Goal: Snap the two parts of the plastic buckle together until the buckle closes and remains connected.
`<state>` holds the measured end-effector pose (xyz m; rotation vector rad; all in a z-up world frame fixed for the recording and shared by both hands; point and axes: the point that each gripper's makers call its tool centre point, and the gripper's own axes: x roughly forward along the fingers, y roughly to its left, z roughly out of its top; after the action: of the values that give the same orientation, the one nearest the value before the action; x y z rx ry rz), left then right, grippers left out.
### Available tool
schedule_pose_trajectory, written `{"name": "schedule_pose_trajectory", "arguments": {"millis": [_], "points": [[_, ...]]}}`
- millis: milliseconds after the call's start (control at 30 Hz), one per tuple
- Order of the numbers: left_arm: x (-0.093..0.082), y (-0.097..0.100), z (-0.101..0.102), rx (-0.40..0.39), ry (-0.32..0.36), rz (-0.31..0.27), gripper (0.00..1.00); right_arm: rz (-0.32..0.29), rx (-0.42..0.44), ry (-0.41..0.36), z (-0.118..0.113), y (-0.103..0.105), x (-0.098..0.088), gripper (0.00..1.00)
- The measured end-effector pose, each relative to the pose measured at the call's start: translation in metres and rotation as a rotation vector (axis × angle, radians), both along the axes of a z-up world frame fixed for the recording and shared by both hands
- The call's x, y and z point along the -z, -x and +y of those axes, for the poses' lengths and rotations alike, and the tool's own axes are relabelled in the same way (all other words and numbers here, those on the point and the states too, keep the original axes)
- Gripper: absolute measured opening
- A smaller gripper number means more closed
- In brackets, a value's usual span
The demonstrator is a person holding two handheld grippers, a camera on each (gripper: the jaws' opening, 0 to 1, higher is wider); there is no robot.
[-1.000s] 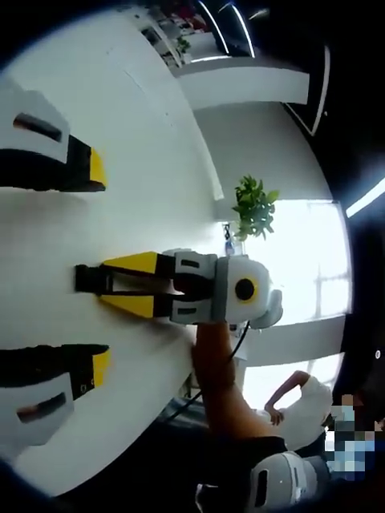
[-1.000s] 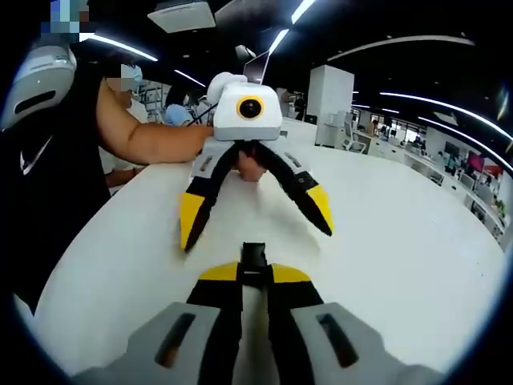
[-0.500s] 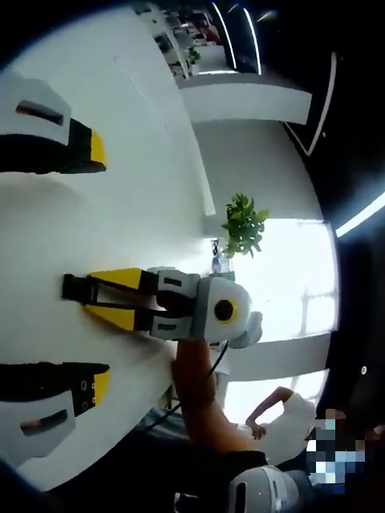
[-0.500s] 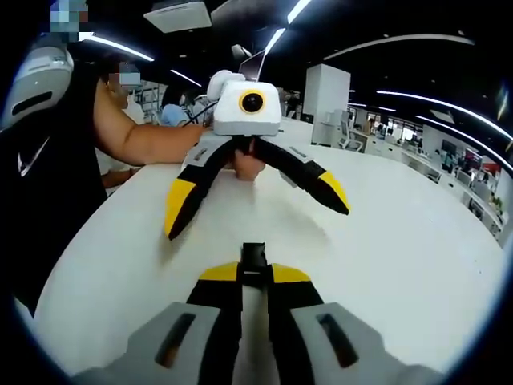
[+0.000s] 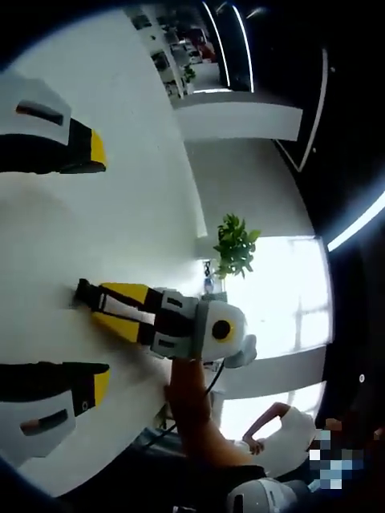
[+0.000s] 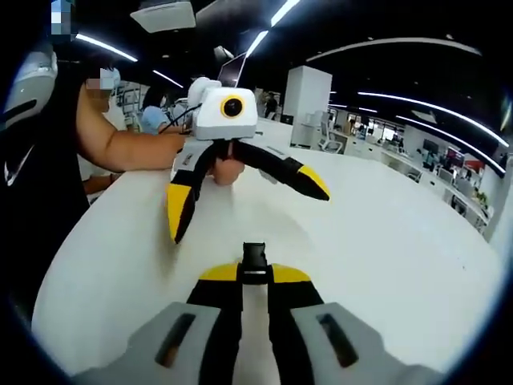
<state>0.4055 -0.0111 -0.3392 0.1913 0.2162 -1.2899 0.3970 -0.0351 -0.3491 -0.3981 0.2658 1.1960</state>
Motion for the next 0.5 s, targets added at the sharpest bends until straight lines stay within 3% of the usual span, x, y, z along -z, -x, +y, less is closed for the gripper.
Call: {"name": "schedule_pose_trajectory", "arguments": {"millis": [200,367,500], "points": [[0.001,-0.018,0.009,-0.101,-0.033,-0.029,0.99,-0.018,0.045,0.007,-0.008,-0.012,-0.003,0.10],[-0.012,-0.024,0.015,-0.148,0.027,-0.022,0.99,-0.020,0.068,-0.020,-0.011,-0.015,-0.007,0.10],[-0.014,-0.036,0.024,-0.223,0.017,-0.042,0.99,-0.032,0.099,-0.024,-0.014,-0.018,-0.010,0.10]]}}
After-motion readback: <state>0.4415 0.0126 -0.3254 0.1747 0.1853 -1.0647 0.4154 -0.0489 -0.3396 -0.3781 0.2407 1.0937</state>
